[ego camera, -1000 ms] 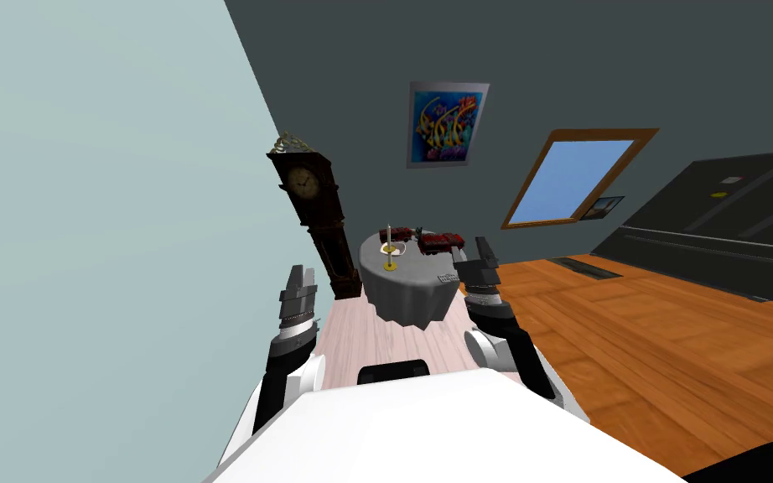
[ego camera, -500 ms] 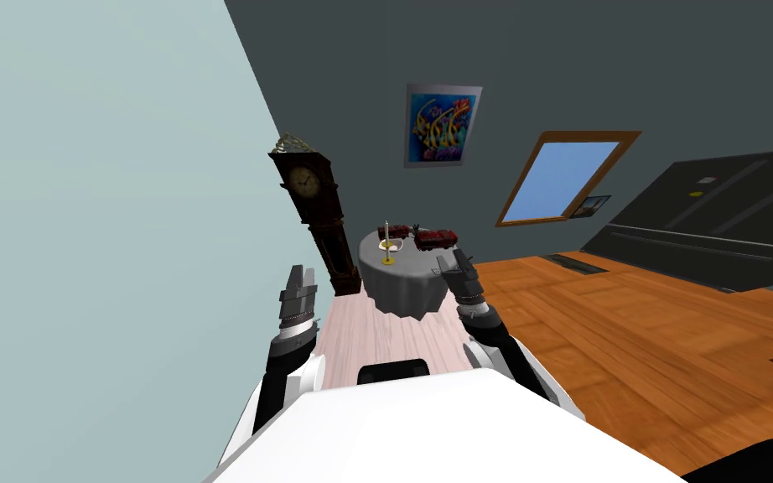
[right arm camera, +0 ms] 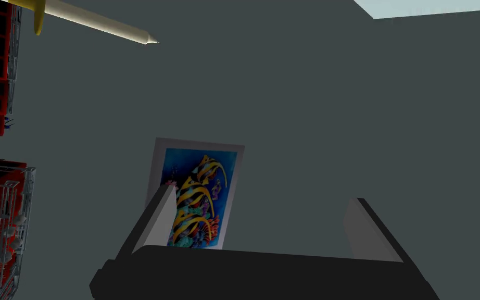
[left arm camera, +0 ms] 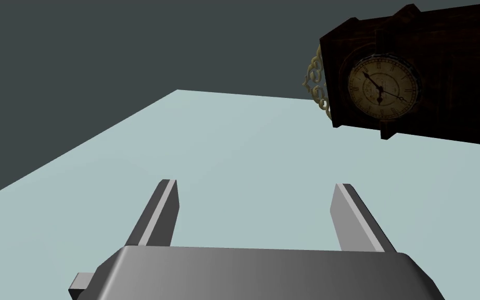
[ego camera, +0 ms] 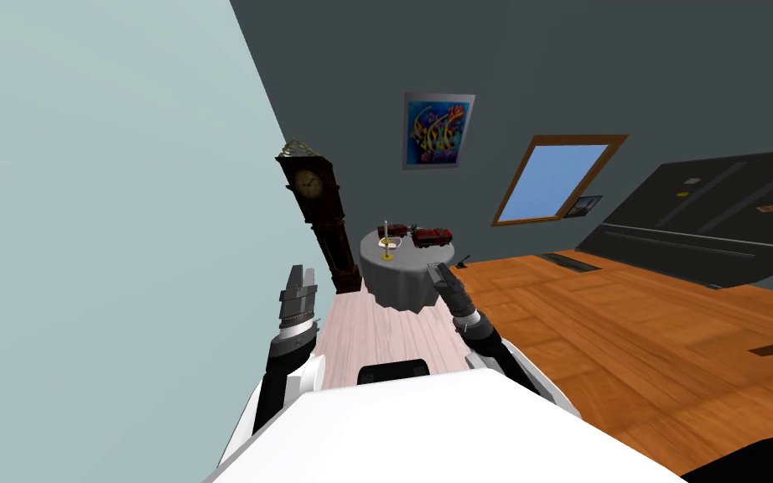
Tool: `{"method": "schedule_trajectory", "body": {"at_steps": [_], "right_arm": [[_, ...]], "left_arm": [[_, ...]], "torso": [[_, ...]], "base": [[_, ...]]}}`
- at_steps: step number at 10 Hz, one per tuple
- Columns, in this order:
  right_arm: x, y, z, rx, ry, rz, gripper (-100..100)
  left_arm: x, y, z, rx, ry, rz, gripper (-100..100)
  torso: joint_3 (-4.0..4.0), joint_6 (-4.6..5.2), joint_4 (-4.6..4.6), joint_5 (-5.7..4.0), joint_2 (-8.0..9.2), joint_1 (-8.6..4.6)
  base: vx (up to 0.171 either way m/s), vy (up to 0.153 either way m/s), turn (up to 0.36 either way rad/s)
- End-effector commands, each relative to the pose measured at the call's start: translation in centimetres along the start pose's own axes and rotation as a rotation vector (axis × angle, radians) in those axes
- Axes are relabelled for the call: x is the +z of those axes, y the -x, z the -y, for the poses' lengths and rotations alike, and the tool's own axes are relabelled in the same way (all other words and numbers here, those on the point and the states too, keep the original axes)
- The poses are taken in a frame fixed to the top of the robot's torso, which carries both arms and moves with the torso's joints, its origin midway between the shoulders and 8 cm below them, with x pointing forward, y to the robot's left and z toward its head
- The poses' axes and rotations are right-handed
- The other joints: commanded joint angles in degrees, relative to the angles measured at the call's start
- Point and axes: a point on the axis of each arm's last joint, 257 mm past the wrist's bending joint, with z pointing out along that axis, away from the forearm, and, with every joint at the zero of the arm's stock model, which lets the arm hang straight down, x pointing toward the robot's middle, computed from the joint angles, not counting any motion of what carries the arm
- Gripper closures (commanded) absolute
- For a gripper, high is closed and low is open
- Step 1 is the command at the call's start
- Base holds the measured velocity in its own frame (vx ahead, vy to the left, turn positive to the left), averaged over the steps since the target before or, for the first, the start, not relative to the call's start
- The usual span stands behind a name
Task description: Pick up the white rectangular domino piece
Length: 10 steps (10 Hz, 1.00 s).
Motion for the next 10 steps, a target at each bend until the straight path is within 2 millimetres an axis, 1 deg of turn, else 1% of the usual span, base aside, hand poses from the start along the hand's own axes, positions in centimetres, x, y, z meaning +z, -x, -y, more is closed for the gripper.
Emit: {"method": "schedule_trajectory", "body": {"at_steps": [1, 2, 3, 4, 5, 6, 7, 8, 9, 10], "right_arm": [[-0.5, -1.0, 0.5, -0.008, -0.007, -0.039, -100], [-1.6, -2.7, 1.5, -0.016, -0.023, -0.098, -100], [-1.7, -2.8, 1.6, -0.02, -0.025, -0.108, -100], [-3.0, -4.4, 2.6, -0.03, -0.041, -0.168, -100], [-3.2, -4.5, 2.7, -0.034, -0.044, -0.182, -100], [-4.5, -6.1, 3.4, -0.045, -0.053, -0.245, -100], [-5.0, -6.1, 3.9, -0.051, -0.065, -0.261, -100], [-6.3, -7.6, 4.2, -0.062, -0.063, -0.323, -100], [-7.1, -7.6, 5.1, -0.07, -0.088, -0.345, -100], [-8.7, -9.0, 5.6, -0.084, -0.09, -0.412, -100]], "left_arm": [[0.0, 0.0, 0.0, 0.0, 0.0, 0.0, 0], [0.0, 0.0, 0.0, 0.0, 0.0, 0.0, 0], [0.0, 0.0, 0.0, 0.0, 0.0, 0.0, 0], [0.0, 0.0, 0.0, 0.0, 0.0, 0.0, 0], [0.0, 0.0, 0.0, 0.0, 0.0, 0.0, 0], [0.0, 0.0, 0.0, 0.0, 0.0, 0.0, 0], [0.0, 0.0, 0.0, 0.0, 0.0, 0.0, 0], [0.0, 0.0, 0.0, 0.0, 0.0, 0.0, 0], [0.0, 0.0, 0.0, 0.0, 0.0, 0.0, 0], [0.0, 0.0, 0.0, 0.0, 0.0, 0.0, 0]], "torso": [[0.0, 0.0, 0.0, 0.0, 0.0, 0.0], [-0.04, -0.01, -0.01, 0.01, -0.09, 0.03], [-0.04, -0.01, -0.01, 0.01, -0.07, 0.05], [-0.04, 0.0, -0.01, 0.01, -0.09, 0.02], [-0.03, 0.0, -0.01, 0.0, -0.05, 0.0], [-0.04, 0.0, -0.01, 0.01, -0.08, 0.02], [0.0, -0.01, 0.0, 0.01, 0.0, 0.04], [-0.03, 0.0, 0.0, 0.01, -0.07, 0.03], [-0.05, -0.01, -0.01, 0.01, -0.1, 0.05], [-0.06, 0.0, -0.02, 0.01, -0.12, 0.04]], "base": [[-0.071, 0.011, -0.001], [-0.083, 0.017, 0.011], [-0.078, 0.008, 0.005], [-0.088, 0.001, 0.022], [-0.081, 0.011, 0.01], [-0.107, 0.014, 0.032], [-0.079, 0.01, 0.013], [-0.072, 0.017, 0.039], [-0.068, 0.019, 0.025], [-0.082, 0.022, 0.051]]}}
